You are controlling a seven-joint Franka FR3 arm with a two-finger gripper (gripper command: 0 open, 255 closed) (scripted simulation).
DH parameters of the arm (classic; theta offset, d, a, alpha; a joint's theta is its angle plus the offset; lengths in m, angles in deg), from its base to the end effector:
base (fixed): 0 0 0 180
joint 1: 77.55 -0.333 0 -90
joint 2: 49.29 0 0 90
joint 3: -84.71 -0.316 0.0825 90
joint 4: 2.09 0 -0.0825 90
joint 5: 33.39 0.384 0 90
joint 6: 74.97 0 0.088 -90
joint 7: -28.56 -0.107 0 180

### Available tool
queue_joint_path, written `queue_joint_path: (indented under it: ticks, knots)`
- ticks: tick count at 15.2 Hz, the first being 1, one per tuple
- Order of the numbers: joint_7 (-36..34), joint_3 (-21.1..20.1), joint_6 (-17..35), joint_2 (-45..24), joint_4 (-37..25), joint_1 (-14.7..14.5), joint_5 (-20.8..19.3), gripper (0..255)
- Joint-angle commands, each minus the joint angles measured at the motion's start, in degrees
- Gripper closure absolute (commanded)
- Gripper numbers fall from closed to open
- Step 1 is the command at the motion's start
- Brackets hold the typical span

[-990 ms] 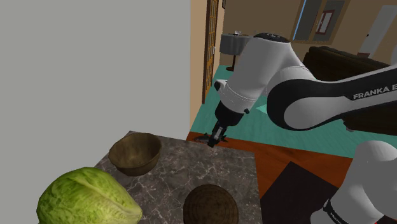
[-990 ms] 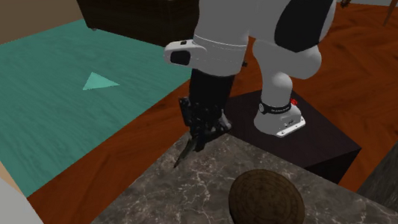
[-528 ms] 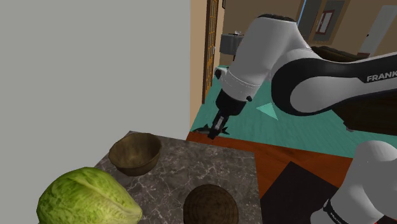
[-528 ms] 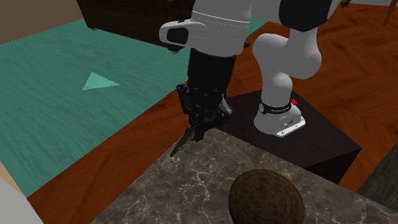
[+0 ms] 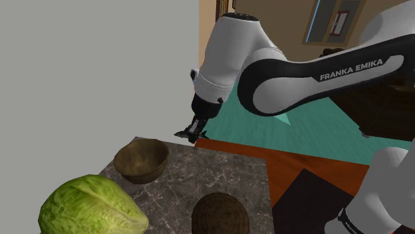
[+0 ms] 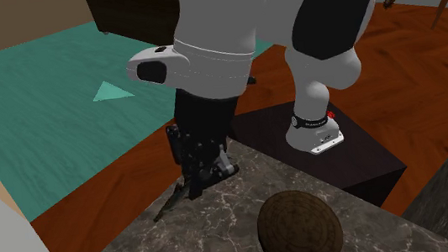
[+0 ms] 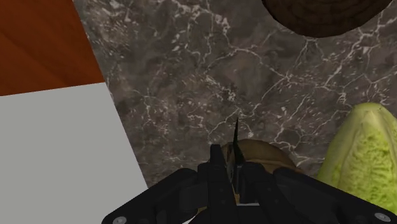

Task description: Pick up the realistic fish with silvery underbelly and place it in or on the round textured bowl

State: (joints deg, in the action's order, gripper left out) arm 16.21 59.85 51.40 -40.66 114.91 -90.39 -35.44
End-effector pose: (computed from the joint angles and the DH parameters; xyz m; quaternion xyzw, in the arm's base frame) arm 0.4250 0.3400 0.5327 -0.9612 -0.2274 -0.1552 0.0202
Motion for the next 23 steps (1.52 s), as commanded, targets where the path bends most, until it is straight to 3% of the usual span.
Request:
queue_joint_path:
  ticks: [1,6,12,23]
  knots:
    - [-2.6,-1.4,-0.8,-5.4,-5.6,0.1,-3.1,255]
    - [-7.8,-2.7,-4.3,-18.7,-20.3,-2.1,-10.8,255]
    - [-10.6,-1.5,-12.3,-36.0,-43.7,-8.8,-18.5,255]
    - [-12.5,-0.7,-3.8,-36.4,-35.3,-8.1,-19.5,255]
